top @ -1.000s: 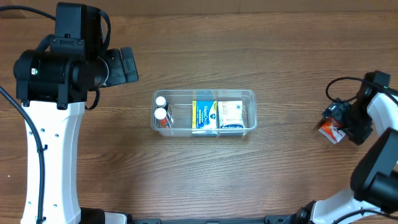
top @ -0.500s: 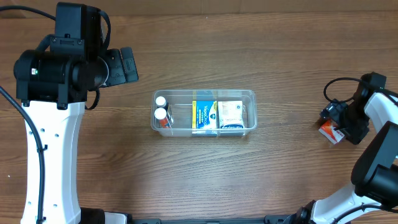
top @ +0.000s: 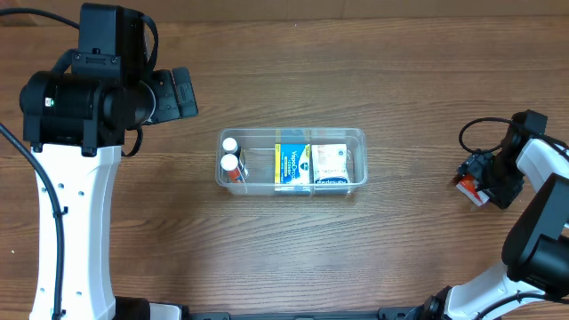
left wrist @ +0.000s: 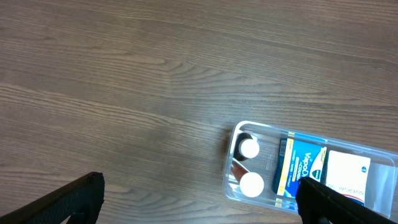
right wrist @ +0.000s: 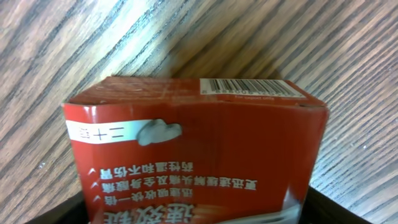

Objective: Pack container
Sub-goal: 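Lift the red box with the right gripper off the table, then carry the red box over the container's right end and lower it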

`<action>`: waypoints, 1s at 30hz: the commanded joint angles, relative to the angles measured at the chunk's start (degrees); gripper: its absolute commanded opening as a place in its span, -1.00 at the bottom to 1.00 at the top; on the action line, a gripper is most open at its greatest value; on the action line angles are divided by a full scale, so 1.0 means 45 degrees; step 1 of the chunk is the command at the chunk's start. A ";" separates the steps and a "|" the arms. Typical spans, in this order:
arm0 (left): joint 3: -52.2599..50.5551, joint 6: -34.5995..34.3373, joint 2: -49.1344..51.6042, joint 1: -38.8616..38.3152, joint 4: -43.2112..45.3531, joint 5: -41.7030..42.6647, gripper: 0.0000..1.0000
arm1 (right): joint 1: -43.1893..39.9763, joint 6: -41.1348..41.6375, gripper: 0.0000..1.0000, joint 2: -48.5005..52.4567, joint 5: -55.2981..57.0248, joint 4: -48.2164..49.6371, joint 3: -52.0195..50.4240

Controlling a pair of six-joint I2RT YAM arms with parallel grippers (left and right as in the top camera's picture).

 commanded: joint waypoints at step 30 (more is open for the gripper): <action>0.0063 -0.0083 0.0102 0.0049 0.0073 -0.0112 1.00 | 0.8893 0.0359 0.39 -0.5984 -0.0855 -0.3313 0.3628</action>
